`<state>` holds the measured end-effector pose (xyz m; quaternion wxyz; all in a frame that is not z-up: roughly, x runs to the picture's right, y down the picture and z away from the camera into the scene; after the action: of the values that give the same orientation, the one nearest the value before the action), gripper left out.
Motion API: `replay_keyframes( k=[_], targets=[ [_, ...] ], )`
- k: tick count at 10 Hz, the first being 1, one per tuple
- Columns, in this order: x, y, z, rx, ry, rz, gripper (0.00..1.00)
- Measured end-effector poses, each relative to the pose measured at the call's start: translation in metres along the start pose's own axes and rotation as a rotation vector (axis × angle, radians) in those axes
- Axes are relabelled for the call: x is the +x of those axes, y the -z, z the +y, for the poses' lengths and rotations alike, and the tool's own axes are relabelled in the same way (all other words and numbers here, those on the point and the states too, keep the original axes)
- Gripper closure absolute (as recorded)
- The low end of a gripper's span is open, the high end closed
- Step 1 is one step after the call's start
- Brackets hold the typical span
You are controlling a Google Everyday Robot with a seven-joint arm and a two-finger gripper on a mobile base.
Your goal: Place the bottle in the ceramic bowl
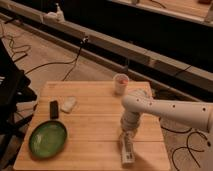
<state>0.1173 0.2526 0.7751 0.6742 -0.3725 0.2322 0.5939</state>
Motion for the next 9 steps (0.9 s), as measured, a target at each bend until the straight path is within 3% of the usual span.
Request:
replay_keyframes(
  k=[3, 4, 6, 8, 9],
  targets=[
    [-0.032, 0.044, 0.018, -0.171, 0.01, -0.159, 1.0],
    [-0.045, 0.07, 0.026, -0.268, 0.029, -0.233, 1.0],
    [-0.062, 0.114, 0.04, -0.431, 0.06, -0.33, 1.0],
    [-0.077, 0.172, 0.071, -0.609, 0.135, -0.438, 1.0],
    [-0.08, 0.188, 0.076, -0.649, 0.152, -0.467, 1.0]
  ],
)
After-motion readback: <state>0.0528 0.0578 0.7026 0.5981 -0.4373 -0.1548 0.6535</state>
